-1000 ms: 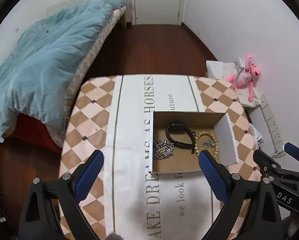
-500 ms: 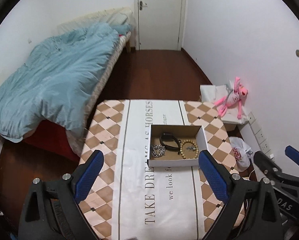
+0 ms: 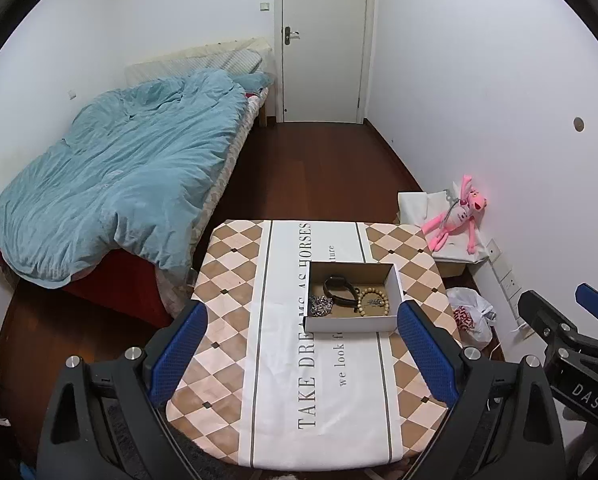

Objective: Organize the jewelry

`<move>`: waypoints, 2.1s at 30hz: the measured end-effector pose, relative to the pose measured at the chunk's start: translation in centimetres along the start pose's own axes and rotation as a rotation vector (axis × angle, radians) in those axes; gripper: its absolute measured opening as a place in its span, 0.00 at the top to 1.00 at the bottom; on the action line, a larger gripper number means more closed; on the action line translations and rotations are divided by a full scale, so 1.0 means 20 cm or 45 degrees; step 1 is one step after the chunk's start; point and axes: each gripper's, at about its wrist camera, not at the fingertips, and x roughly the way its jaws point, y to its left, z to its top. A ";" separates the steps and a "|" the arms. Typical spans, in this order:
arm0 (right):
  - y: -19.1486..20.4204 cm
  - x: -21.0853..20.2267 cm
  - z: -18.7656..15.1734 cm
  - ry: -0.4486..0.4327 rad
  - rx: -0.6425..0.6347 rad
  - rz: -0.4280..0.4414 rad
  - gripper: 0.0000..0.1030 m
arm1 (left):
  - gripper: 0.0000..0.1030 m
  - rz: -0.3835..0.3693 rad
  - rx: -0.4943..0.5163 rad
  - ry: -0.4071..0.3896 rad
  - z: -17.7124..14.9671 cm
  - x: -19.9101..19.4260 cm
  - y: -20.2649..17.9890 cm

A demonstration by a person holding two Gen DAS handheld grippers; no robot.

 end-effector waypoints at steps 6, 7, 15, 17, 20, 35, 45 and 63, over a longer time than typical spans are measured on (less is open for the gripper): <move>-0.01 -0.05 0.00 -0.005 -0.009 0.008 0.00 | 0.06 0.003 -0.005 0.003 0.00 -0.04 0.01; -0.01 -0.06 0.00 -0.004 -0.009 0.008 0.00 | 0.06 0.000 -0.006 0.007 0.00 -0.03 0.01; -0.01 0.02 0.02 0.036 -0.013 -0.018 0.00 | 0.06 -0.018 -0.008 0.087 0.01 0.08 -0.02; -0.01 0.07 0.04 0.047 -0.012 -0.026 0.00 | 0.06 -0.011 -0.001 0.095 0.02 0.12 -0.03; -0.01 0.14 0.06 0.064 -0.011 -0.038 0.00 | 0.06 0.007 0.001 0.124 0.04 0.19 -0.03; 0.03 0.53 0.13 0.194 -0.050 -0.087 0.00 | 0.06 0.051 0.006 0.235 0.12 0.48 -0.03; 0.02 0.69 0.11 0.271 -0.060 -0.107 0.00 | 0.06 0.058 -0.001 0.303 0.09 0.60 -0.02; 0.03 0.70 0.11 0.294 -0.074 -0.108 0.00 | 0.06 0.072 -0.016 0.315 0.08 0.62 0.00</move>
